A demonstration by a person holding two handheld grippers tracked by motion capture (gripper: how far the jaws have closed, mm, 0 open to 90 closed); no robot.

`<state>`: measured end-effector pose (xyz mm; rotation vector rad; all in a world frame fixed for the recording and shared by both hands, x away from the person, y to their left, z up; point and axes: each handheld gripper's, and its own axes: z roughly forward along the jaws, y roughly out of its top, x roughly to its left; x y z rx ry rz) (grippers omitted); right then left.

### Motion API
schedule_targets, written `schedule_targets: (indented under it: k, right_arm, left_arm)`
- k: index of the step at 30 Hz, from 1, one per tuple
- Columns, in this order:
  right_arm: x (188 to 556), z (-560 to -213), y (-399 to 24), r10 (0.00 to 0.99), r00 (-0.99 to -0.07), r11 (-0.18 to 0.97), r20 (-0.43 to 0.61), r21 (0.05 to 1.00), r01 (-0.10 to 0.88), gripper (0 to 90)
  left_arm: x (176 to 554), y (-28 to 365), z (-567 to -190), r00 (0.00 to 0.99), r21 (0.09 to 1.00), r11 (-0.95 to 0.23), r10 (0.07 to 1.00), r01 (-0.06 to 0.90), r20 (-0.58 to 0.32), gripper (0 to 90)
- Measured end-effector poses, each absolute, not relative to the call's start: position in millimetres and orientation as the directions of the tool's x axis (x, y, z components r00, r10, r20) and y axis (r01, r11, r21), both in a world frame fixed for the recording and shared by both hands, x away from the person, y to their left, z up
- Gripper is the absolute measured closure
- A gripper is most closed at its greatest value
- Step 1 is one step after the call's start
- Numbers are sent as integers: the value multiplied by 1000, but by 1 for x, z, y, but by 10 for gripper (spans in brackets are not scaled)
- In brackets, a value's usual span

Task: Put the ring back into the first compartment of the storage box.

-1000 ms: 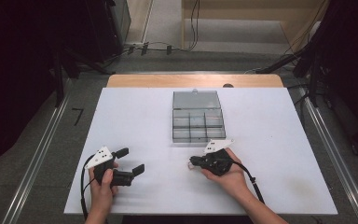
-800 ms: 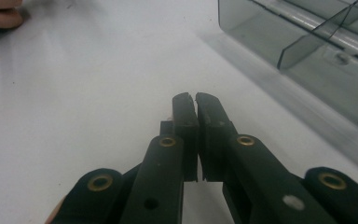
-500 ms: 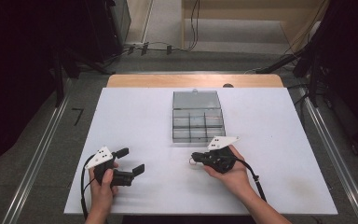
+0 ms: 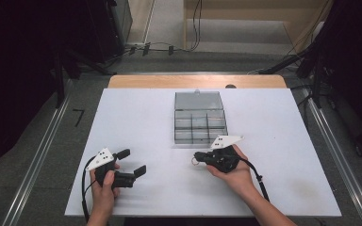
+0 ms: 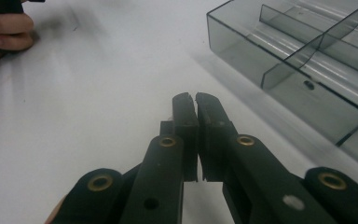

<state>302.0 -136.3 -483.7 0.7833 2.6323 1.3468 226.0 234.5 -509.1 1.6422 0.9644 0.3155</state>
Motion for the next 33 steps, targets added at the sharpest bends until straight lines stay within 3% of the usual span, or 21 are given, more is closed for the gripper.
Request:
schedule_targets:
  k: [33]
  right_arm:
    - [320, -458, -126, 478, -868, 464, 137, 800, 381, 852]
  left_arm:
    - [225, 233, -509, 629, 908, -22, 728, 418, -272, 0]
